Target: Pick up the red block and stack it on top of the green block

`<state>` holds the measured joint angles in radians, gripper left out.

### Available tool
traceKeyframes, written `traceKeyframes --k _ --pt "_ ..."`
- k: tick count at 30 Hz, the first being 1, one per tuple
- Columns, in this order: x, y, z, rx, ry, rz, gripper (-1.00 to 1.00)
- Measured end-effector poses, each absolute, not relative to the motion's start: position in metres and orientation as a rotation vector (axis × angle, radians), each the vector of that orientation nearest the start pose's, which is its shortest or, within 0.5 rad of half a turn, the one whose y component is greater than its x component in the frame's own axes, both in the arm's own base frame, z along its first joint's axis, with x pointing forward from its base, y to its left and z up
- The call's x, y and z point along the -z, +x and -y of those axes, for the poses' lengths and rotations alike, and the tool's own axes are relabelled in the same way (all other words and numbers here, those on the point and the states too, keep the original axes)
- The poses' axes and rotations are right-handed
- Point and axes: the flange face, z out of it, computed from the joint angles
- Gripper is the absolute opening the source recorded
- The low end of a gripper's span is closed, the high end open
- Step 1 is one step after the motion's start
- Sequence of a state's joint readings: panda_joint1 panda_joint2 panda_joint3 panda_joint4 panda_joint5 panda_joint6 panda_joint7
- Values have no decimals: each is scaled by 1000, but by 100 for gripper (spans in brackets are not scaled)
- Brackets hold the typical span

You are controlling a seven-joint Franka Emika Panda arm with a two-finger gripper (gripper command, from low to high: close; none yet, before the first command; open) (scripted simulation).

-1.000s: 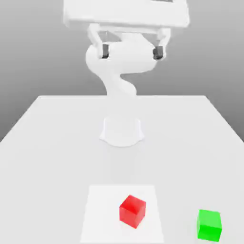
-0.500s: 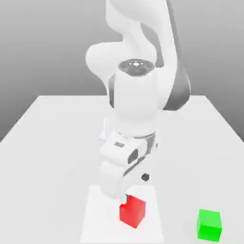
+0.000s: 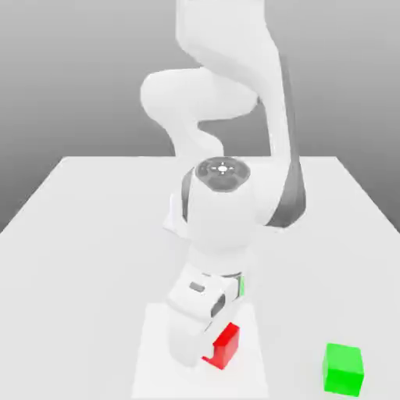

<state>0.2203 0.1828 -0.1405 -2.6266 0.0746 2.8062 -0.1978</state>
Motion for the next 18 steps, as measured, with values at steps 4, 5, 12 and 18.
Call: traceKeyframes --k 4,5,12,18 --pt "-214 437 -55 -4 -3127 309 -100" --pt "-217 442 -69 -4 -3129 300 -100" --pt "-239 459 -179 -3 -3134 228 -100" --pt "-192 459 -217 -2 -3135 203 -100"
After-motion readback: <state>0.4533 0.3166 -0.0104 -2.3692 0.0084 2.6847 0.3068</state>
